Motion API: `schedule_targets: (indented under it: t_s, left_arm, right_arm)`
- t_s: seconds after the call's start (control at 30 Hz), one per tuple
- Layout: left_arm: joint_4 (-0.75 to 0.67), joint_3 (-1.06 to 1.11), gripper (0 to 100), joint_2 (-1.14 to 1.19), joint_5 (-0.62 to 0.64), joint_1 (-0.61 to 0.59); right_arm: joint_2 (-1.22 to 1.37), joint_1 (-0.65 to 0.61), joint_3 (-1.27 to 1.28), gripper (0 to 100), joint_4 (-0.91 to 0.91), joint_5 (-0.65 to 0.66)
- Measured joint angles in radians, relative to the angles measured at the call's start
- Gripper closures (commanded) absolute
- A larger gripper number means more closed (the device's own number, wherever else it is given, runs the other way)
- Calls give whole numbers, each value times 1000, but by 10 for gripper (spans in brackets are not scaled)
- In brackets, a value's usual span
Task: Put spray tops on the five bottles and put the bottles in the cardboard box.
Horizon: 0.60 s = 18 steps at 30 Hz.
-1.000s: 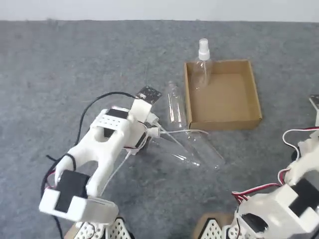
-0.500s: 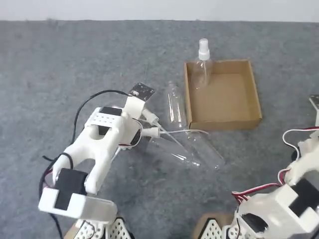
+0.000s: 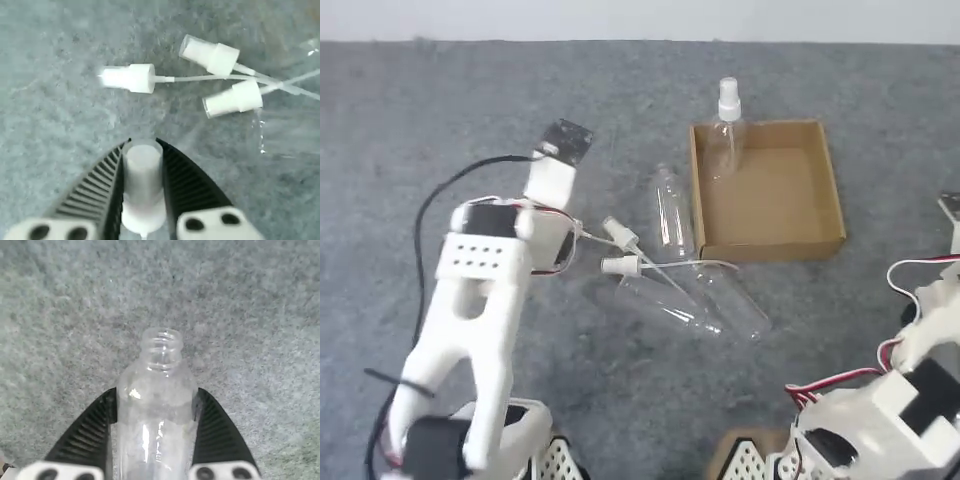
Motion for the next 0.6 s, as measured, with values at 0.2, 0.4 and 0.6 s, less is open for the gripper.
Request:
schedule_targets:
  t_s: [0.2,0.4,0.6]
  left_arm:
    - [91,-37,990,-69,-3,-9]
    - [114,-37,990,-123,-3,-11]
    - [117,-37,988,-219,-3,-12]
  right_arm:
    - [0,-17,0,979,2,0]
    - [-127,-31,0,979,43,-25]
    - [-302,-104,0,979,138,-40]
